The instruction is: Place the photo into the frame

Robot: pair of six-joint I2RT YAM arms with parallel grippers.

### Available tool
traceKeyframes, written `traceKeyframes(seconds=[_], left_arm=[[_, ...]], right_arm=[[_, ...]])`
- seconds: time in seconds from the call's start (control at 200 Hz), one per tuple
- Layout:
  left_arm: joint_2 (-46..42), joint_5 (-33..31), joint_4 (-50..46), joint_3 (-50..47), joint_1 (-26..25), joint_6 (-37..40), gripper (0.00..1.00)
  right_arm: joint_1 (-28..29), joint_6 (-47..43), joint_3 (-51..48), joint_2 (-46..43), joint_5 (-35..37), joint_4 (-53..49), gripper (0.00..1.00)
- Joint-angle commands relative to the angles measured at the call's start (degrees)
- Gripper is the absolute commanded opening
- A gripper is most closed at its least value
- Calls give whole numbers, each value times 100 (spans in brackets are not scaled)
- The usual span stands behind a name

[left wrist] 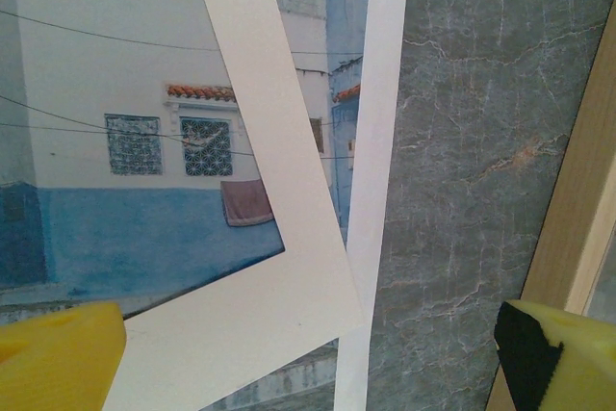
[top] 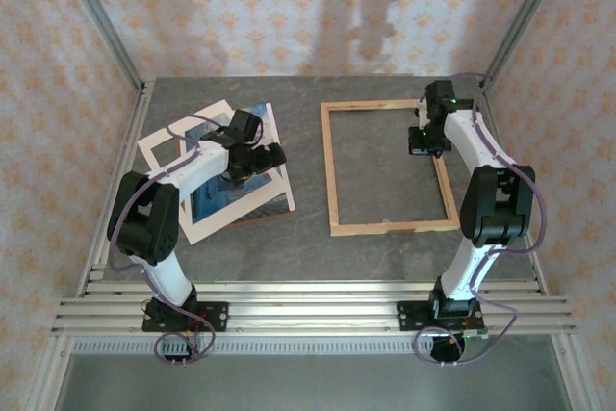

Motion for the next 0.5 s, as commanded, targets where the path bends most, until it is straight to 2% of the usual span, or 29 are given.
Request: traceKeyframes(seconds=[0.0,0.495], left_arm=[[1,43,-43,-2,-43,-58,100],[10,69,-25,2,-86,-82,100]], right_arm=[[-21,-113,147,-137,190,-225,0],[-24,-256,439,-37,277,-366,0]])
